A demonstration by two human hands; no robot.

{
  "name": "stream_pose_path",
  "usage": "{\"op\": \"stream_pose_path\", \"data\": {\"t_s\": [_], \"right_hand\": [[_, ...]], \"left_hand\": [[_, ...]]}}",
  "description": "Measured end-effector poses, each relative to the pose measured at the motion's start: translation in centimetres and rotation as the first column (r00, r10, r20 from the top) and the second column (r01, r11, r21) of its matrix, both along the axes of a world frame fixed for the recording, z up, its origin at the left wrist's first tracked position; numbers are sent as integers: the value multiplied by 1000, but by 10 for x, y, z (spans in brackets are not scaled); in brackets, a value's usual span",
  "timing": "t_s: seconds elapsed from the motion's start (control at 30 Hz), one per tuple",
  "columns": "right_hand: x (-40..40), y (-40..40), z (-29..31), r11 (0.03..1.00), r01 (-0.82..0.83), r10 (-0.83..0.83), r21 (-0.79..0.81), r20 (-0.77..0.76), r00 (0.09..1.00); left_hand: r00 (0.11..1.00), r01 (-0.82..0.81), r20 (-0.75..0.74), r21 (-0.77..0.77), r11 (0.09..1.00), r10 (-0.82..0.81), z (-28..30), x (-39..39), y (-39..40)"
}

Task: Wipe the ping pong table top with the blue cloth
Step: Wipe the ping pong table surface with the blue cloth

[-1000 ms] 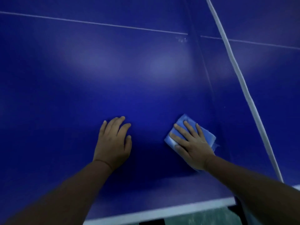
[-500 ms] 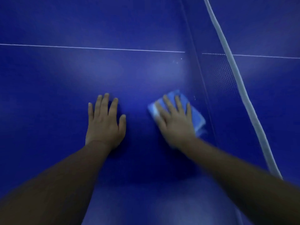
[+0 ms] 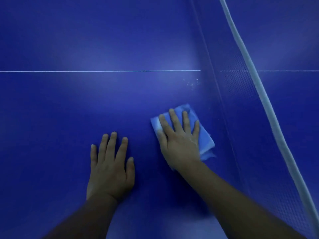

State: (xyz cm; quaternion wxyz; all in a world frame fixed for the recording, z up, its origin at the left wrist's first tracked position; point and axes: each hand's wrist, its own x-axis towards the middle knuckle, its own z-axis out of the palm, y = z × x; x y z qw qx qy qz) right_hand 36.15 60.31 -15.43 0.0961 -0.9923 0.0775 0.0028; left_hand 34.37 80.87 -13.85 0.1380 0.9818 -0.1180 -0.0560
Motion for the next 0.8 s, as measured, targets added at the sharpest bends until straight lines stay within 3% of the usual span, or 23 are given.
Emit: {"op": "stream_pose_path", "data": {"t_s": [0.27, 0.4, 0.5, 0.63, 0.7, 0.8], "right_hand": [[202, 17, 13, 974, 192, -186, 118, -62, 981], [173, -22, 7, 895, 440, -437, 75, -52, 898], [146, -4, 2, 918, 396, -395, 37, -27, 918], [216, -3, 17, 968, 240, -235, 73, -78, 969], [235, -27, 20, 941, 328, -319, 85, -106, 942], [192, -49, 9, 870, 489, -487, 61, -45, 872]], "left_hand": [[999, 5, 34, 55, 998, -7, -3, 1, -1], [999, 18, 27, 49, 999, -19, -2, 2, 0], [1000, 15, 18, 57, 998, -16, -3, 1, 0], [1000, 20, 14, 68, 997, -21, -4, 2, 0], [999, 15, 30, 61, 998, -17, -5, 0, -2], [999, 23, 43, 43, 999, -24, -5, 2, -1]]}}
